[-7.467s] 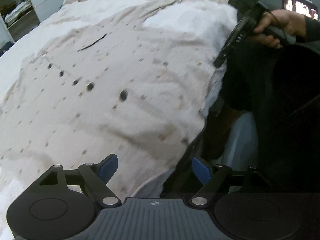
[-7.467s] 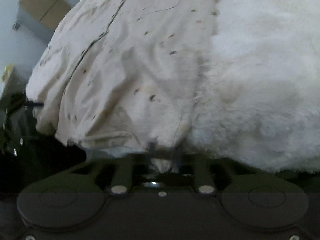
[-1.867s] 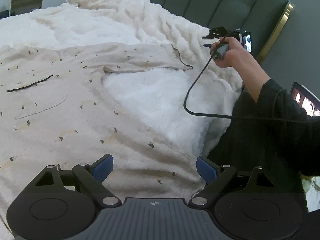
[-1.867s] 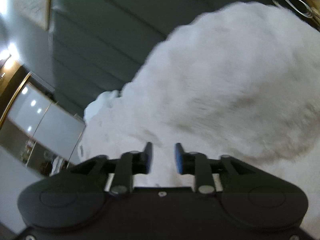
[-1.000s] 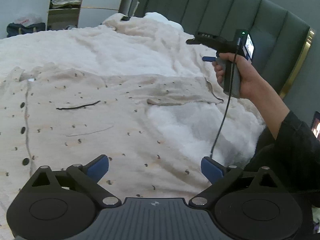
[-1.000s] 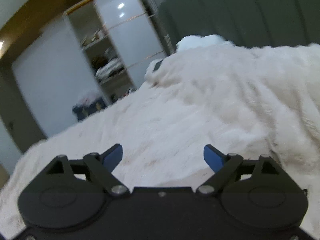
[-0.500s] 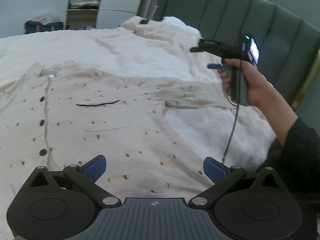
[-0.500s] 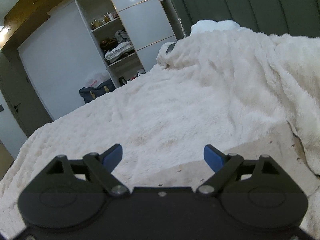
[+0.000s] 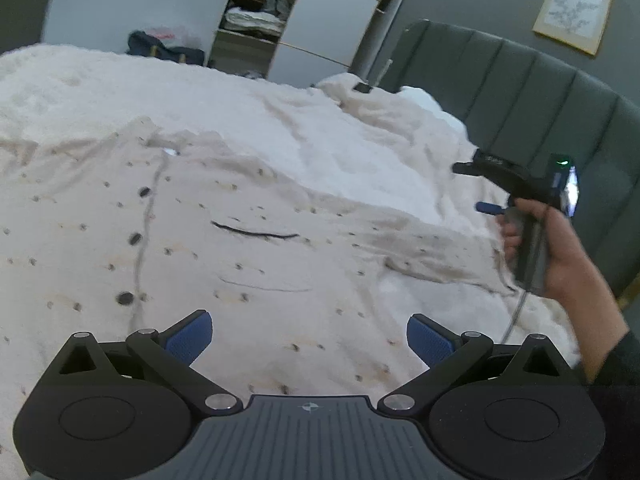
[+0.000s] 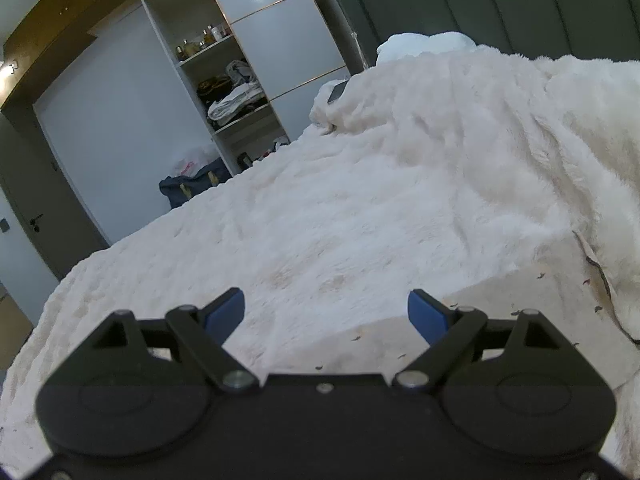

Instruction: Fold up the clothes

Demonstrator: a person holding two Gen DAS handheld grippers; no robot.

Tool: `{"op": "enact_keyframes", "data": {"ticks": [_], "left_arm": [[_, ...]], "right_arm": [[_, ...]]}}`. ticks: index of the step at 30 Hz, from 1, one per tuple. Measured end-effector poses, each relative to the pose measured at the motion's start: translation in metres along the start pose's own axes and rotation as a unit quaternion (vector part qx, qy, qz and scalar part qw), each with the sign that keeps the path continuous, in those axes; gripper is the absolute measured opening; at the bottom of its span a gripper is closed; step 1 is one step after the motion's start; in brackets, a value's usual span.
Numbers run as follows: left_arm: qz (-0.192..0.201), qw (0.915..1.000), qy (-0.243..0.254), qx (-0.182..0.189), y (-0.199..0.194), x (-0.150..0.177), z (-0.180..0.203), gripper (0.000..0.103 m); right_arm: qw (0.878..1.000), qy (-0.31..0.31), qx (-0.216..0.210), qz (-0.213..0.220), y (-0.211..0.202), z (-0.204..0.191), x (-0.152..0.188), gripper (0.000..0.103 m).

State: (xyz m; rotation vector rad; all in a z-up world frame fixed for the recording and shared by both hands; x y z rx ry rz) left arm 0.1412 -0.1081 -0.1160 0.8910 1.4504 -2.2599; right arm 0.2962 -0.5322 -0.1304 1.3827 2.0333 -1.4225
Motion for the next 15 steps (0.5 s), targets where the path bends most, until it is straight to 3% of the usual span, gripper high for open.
{"op": "enact_keyframes", "data": {"ticks": [4, 9, 15], "left_arm": [[0.002, 0.9998, 0.017, 0.005, 0.0, -0.001, 0.003, 0.103], [-0.025, 0.9952, 0.034, 0.088, -0.003, 0.003, 0.013, 0.103], [-0.02, 0.9946, 0.033, 0.096, -0.008, 0.004, 0.013, 0.103]], "right_arm": [[1.0, 0.0, 0.0, 0.001, -0.001, -0.001, 0.001, 0.088], [1.0, 0.002, 0.004, 0.0, 0.0, 0.0, 0.003, 0.088], [1.0, 0.005, 0.007, 0.0, 0.001, 0.001, 0.003, 0.088]]}}
Point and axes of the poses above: each gripper's, at about its wrist camera, not at the fingertips, and y roughly the way its jaws point, z to its right, x to its underside, the point moved 6 cm from there along y, roughly the way its jaws point, and after that the axes turned 9 degrees about -z, right-handed, at the moved point
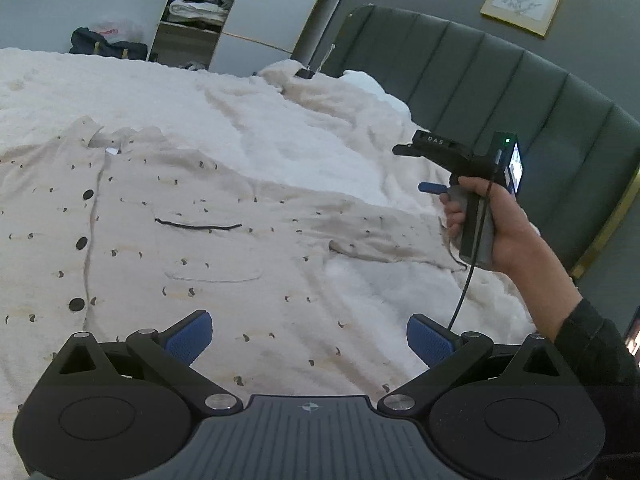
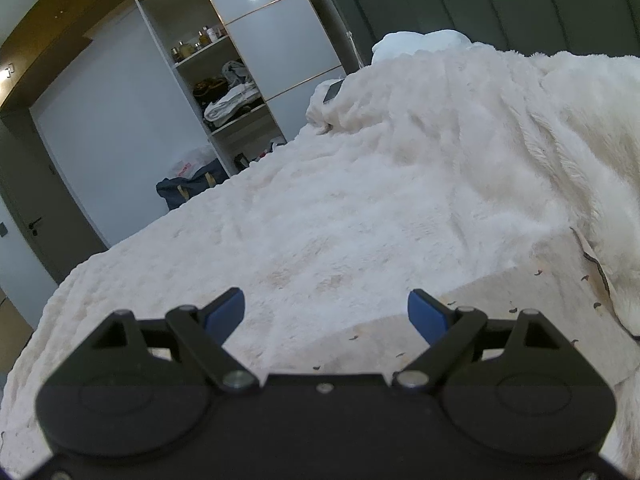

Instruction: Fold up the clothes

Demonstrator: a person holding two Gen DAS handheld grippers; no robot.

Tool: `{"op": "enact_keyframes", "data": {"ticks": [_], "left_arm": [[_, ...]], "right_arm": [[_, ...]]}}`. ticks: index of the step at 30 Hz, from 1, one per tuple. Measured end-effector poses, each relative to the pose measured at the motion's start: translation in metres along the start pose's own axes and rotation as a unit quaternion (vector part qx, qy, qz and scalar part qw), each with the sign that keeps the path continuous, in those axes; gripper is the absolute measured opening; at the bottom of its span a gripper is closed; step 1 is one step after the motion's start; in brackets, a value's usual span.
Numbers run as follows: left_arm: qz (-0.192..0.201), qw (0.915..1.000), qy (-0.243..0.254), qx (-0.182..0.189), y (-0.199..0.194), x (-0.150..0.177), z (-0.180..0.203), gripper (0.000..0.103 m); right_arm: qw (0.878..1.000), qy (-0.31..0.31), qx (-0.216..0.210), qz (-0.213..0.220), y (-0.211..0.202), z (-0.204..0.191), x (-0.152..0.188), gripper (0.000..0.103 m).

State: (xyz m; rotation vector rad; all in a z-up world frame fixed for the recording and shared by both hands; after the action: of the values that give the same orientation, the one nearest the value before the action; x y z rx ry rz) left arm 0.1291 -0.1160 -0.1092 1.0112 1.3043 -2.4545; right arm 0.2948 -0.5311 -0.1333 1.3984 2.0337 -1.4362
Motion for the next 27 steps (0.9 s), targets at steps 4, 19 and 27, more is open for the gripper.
{"op": "enact_keyframes", "data": {"ticks": [4, 19, 27], "left_arm": [[0.007, 0.9999, 0.005, -0.008, -0.0009, -0.0005, 0.0009, 0.103], [0.002, 1.0, 0.007, -0.002, 0.0026, -0.0011, 0.0018, 0.103], [0.004, 1.0, 0.005, 0.003, 0.0009, -0.0009, -0.0001, 0.103]], "right_arm": [[1.0, 0.001, 0.0, -0.001, 0.0007, 0.0006, 0.0, 0.088], [1.0, 0.005, -0.001, -0.001, 0.0002, 0.0027, -0.0024, 0.088], [1.0, 0.007, -0.003, -0.004, 0.0005, 0.0049, -0.0044, 0.088]]}}
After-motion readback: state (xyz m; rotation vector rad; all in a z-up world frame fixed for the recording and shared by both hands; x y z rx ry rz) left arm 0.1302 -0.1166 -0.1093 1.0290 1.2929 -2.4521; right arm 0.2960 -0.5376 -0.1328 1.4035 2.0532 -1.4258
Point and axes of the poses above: each gripper's, at about its wrist camera, not at the fingertips, and y roughly the way its jaws point, z to its right, x to its underside, the point moved 6 cm from there along y, roughly the way its jaws point, and after that the axes turned 9 degrees about -z, right-handed, at the moved point
